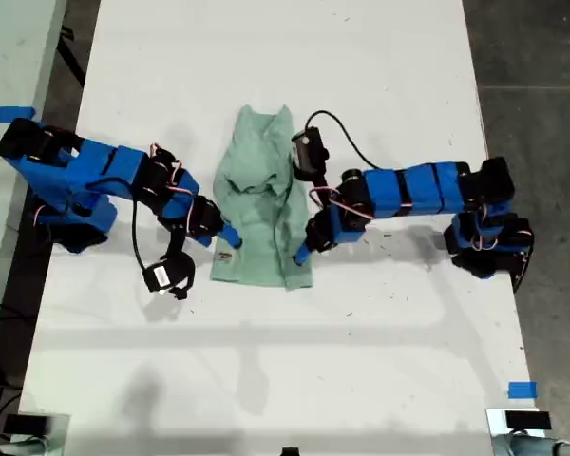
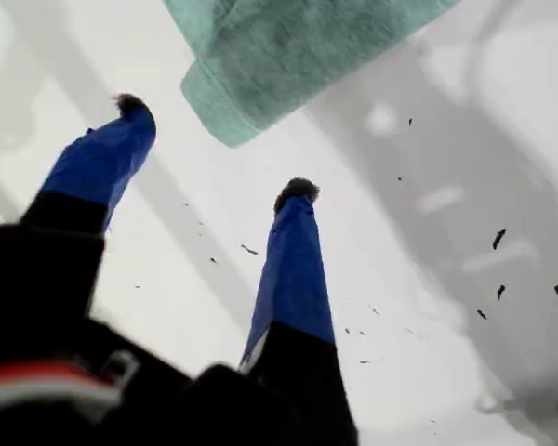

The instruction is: Fold tshirt

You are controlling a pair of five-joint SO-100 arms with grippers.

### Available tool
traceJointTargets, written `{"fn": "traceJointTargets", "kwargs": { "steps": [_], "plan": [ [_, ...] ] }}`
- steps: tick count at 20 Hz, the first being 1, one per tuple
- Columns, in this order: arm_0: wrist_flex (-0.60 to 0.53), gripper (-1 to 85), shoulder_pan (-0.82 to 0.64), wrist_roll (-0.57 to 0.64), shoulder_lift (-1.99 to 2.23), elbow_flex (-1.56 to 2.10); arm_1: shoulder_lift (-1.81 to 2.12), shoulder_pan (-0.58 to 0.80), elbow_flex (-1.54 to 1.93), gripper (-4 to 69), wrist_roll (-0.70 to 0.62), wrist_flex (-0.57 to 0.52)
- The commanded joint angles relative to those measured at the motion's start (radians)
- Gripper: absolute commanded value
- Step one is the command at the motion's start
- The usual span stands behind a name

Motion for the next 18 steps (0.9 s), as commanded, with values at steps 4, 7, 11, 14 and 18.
{"fn": "traceJointTargets", "kwargs": {
  "steps": [4,7,11,14,18],
  "plan": [
    [-0.041,25.5,0.041,-0.028,-0.098,-0.008,-0.057,-0.015,-0.106,31.6,0.034,-0.034],
    [-0.06,25.8,0.06,-0.034,-0.167,-0.008,-0.137,-0.011,-0.152,32.3,0.031,-0.038],
    [-0.146,25.6,0.072,-0.04,-0.184,0.055,-0.206,0.002,-0.186,32.2,0.031,-0.044],
    [-0.215,25.3,0.075,-0.035,-0.221,0.086,-0.249,0.006,-0.186,32.1,0.034,-0.075],
    [-0.302,23.6,0.087,-0.023,-0.287,0.086,-0.328,0.014,-0.189,31.5,0.04,-0.107]
  ]
}}
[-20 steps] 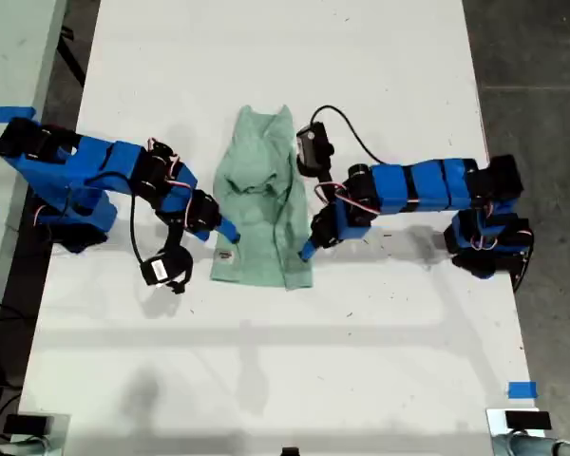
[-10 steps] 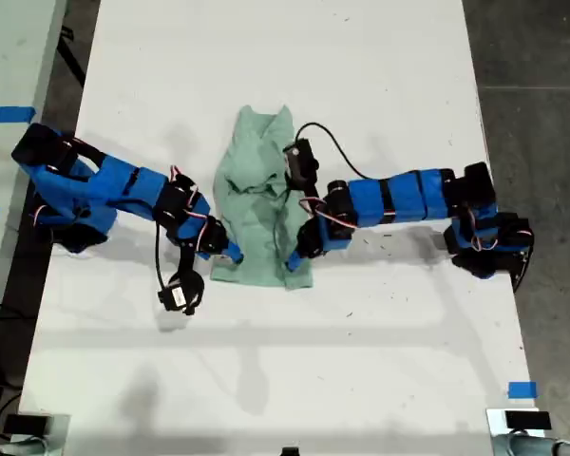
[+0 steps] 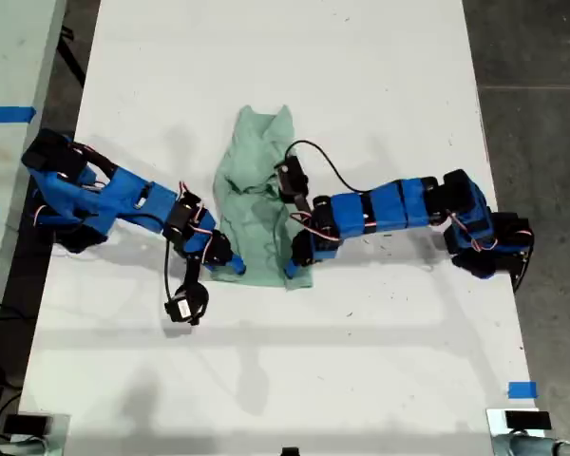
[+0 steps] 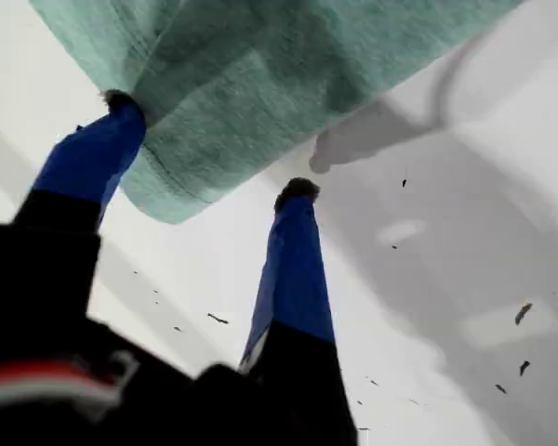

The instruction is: Fold tshirt

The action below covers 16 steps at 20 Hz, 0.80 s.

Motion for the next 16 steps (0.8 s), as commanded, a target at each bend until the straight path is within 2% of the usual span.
{"fn": "traceJointTargets", "kwargs": {
  "steps": [1,2,5,6,7,8,9,13,16],
  "plan": [
    [-0.066,22.4,0.015,0.018,-0.021,0.0,-0.017,0.017,-0.077,30.6,0.011,-0.026],
    [-0.11,21.1,0.014,0.028,-0.04,0.021,-0.034,0.015,-0.081,29.6,0.009,-0.029],
    [-0.14,19.8,0.015,0.057,-0.046,0.037,-0.069,0.005,-0.083,25.8,0.012,-0.029],
    [-0.156,17.8,0.023,0.071,-0.046,0.044,-0.072,0.0,-0.083,17.0,0.014,-0.029],
    [-0.172,12.1,0.025,0.095,-0.046,0.046,-0.074,-0.003,-0.084,5.2,0.017,-0.031],
    [-0.189,6.3,0.025,0.106,-0.048,0.049,-0.074,-0.008,-0.084,-1.3,0.015,-0.031],
    [-0.187,0.1,0.028,0.1,-0.048,0.044,-0.074,-0.014,-0.089,-1.2,0.009,-0.032],
    [-0.002,0.1,0.06,0.092,-0.043,-0.097,-0.049,-0.048,-0.109,-1.2,0.017,-0.006],
    [0.091,0.1,0.104,0.098,-0.043,-0.227,0.002,-0.081,-0.155,-1.2,0.018,0.06]
  ]
}}
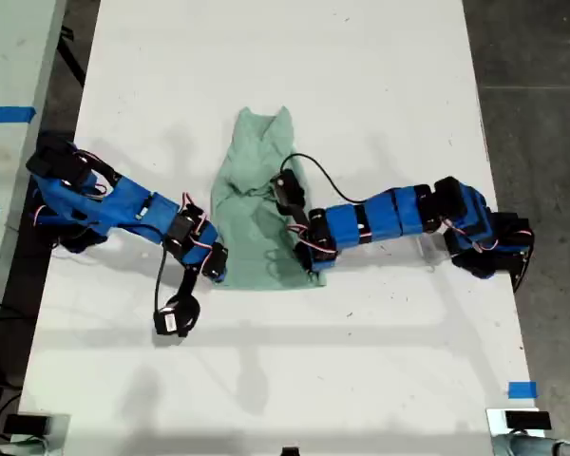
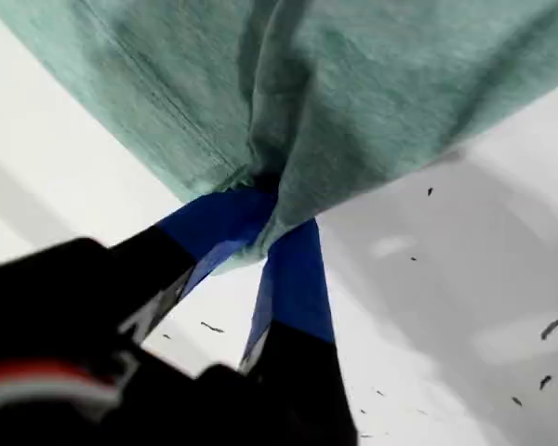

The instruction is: Fold tshirt

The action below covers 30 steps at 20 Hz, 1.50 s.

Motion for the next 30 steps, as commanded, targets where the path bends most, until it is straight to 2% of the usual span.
{"fn": "traceJointTargets", "kwargs": {
  "steps": [1,4,8,12,14,19,23,27,28,29,30],
  "plan": [
    [0.087,0.1,0.049,0.008,0.018,-0.179,0.12,-0.052,-0.107,-1.2,0.021,0.071],
    [0.172,0.1,0.081,0.015,0.005,-0.373,0.202,-0.117,-0.11,-1.2,0.063,0.087],
    [0.23,0.1,0.12,-0.005,0.002,-0.554,0.314,-0.189,-0.12,-1.2,0.091,0.084],
    [0.255,0.1,0.069,0.037,0.014,-0.584,0.367,-0.103,-0.12,-1.2,-0.031,0.075],
    [0.308,0.1,-0.005,0.087,0.035,-0.578,0.374,-0.006,-0.12,-1.2,-0.121,0.067],
    [0.348,0.1,-0.339,0.368,0.091,-0.518,0.377,0.278,-0.121,-1.2,-0.347,-0.005],
    [0.379,0.1,-0.62,0.538,0.087,-0.508,0.374,0.436,-0.121,-1.2,-0.43,-0.107],
    [0.373,0.1,-0.744,0.597,0.092,-0.495,0.345,0.505,-0.121,-1.3,-0.46,-0.199],
    [0.371,0.1,-0.758,0.597,0.092,-0.486,0.336,0.512,-0.121,4.9,-0.454,-0.213],
    [0.362,5.3,-0.776,0.597,0.106,-0.472,0.33,0.525,-0.115,28.6,-0.459,-0.23],
    [0.344,22.5,-0.799,0.601,0.137,-0.454,0.33,0.546,-0.109,41.6,-0.495,-0.25]
  ]
}}
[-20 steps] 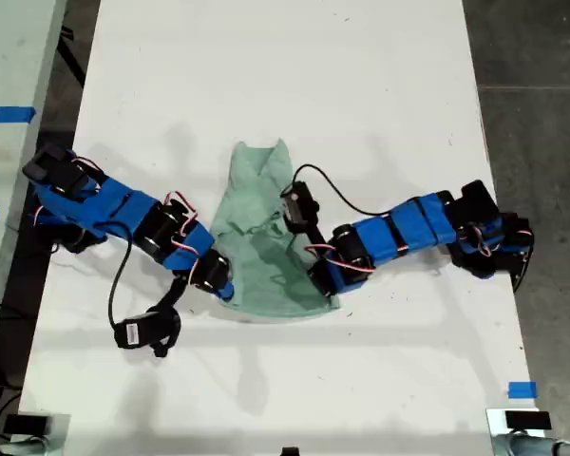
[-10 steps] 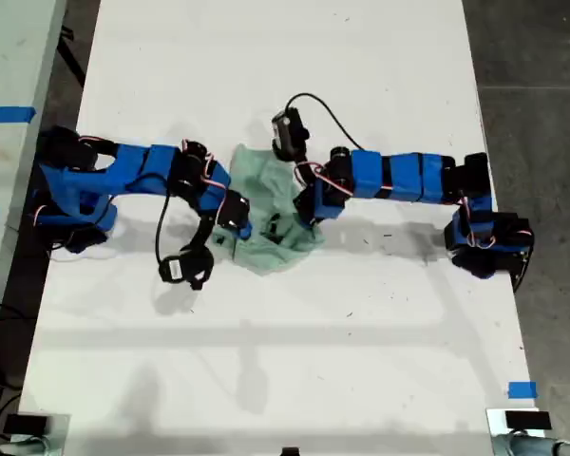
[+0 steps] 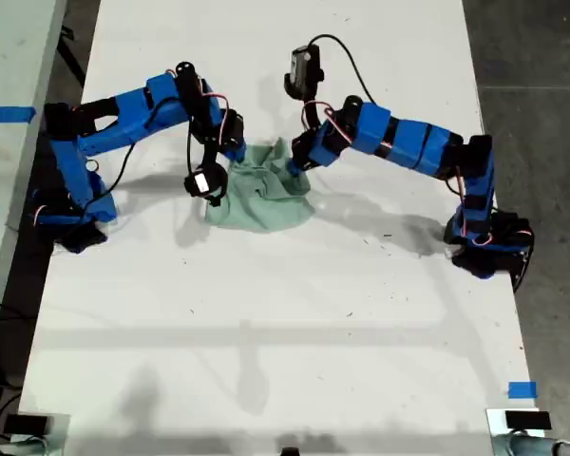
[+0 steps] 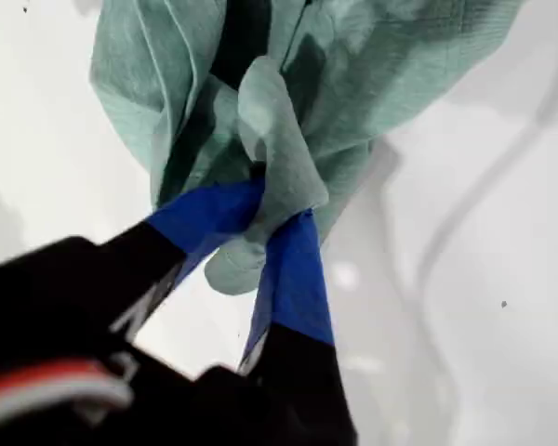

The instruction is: Fold tshirt

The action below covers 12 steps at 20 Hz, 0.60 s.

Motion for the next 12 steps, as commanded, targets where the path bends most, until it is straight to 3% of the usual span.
{"fn": "traceJointTargets", "kwargs": {
  "steps": [1,3,7,9,12],
  "plan": [
    [-0.02,28.3,-0.097,0.008,0.164,0.012,0.058,0.081,-0.11,38.0,-0.048,-0.044],
    [-0.011,29.8,-0.229,0.051,0.258,0.049,0.106,0.196,-0.101,31.1,-0.083,0.021],
    [-0.04,29.8,-0.471,0.172,0.508,0.227,0.311,0.437,0.054,28.5,-0.186,0.183],
    [-0.08,29.2,-0.495,0.201,0.64,0.36,0.416,0.506,0.164,27.7,-0.218,0.244],
    [-0.21,25.6,-0.368,0.175,0.888,0.666,0.638,0.495,0.486,26.5,-0.204,0.232]
  ]
}}
